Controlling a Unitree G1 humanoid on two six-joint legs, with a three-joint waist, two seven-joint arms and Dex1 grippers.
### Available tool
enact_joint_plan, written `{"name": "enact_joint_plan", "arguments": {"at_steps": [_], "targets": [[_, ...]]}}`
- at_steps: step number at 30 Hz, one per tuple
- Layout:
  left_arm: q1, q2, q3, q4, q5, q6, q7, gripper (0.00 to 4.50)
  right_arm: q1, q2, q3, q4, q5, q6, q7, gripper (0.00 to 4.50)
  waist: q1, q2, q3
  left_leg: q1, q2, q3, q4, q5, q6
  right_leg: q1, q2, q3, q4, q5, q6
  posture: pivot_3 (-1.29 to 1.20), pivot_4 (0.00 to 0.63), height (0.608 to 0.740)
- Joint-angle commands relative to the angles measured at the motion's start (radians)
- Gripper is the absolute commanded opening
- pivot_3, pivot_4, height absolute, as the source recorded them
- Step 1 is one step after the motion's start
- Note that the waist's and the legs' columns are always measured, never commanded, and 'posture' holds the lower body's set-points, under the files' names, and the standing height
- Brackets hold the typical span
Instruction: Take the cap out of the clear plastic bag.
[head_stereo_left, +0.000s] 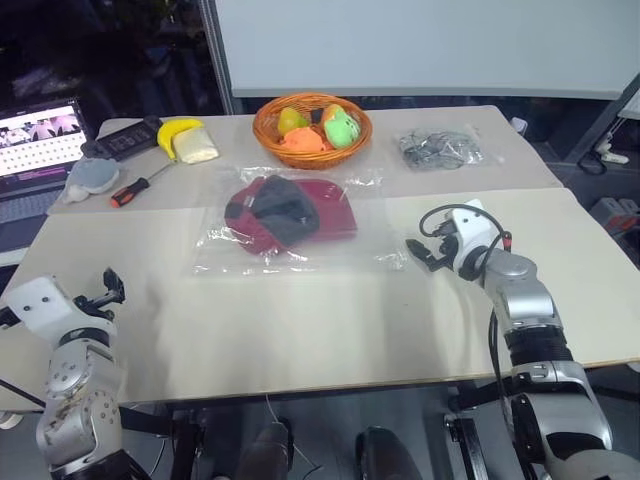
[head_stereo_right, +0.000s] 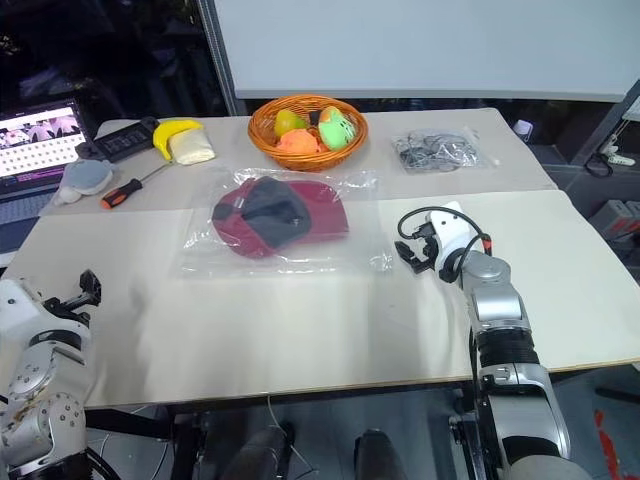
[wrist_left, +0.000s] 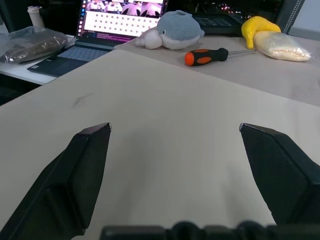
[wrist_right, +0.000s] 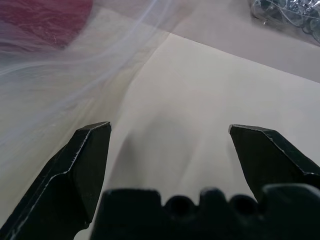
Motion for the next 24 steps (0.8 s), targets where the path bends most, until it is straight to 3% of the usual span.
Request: {"name": "enact_joint_plan", "arguments": {"at_steps": [1,7,10,14,19,24], "targets": [[0.003,0.067,-0.075,-0.039,0.031,-0.023,-0.091,4.43,-0.024,0.001,-0.010,-0.015,0.005,-0.025,-0.009,4.50,0.000,0.000,0.000,0.000,0.000,0.000,0.000,0.000,0.000,0.000,0.000,0.000,0.000,0.000,0.000,0.00,0.150,0.740],[-0.049,0.346,-0.500,-0.105,0.169,-0.107,-0.504,4.43,-0.050,-0.010,0.013,-0.029,0.015,-0.002,0.048,4.50,0.010,0.000,0.000,0.000,-0.001,0.000,0.000,0.000,0.000,0.000,0.000,0.000,0.000,0.000,0.000,0.00,0.150,0.740],[-0.098,0.425,-0.644,-0.071,0.234,-0.135,-0.629,4.43,-0.060,-0.031,0.011,-0.031,0.015,0.002,0.072,4.50,0.003,0.002,0.001,0.000,-0.001,0.001,-0.002,0.000,0.000,0.000,0.000,0.002,-0.001,0.000,0.000,0.00,0.150,0.740],[-0.185,0.432,-0.750,-0.011,0.297,-0.165,-0.701,4.43,-0.053,-0.051,-0.005,-0.059,0.023,0.014,0.075,4.50,-0.006,0.002,0.001,-0.002,0.001,0.001,-0.005,0.000,0.000,-0.005,0.000,0.002,0.000,0.000,-0.001,0.00,0.150,0.740],[-0.396,0.407,-0.912,0.217,0.579,-0.247,-0.632,4.43,-0.011,-0.066,-0.045,-0.163,0.048,0.067,0.058,4.50,-0.003,0.002,0.001,-0.006,0.001,0.002,-0.002,0.001,0.000,-0.011,0.002,0.002,0.007,0.000,-0.001,0.00,0.150,0.740],[-0.562,0.349,-1.017,0.419,0.765,-0.316,-0.589,4.43,0.043,-0.070,-0.072,-0.249,0.066,0.116,0.029,4.50,-0.002,0.002,0.001,-0.007,0.000,0.002,-0.002,0.001,0.000,-0.012,0.001,0.003,0.008,0.000,0.000,0.00,0.150,0.740]]}}
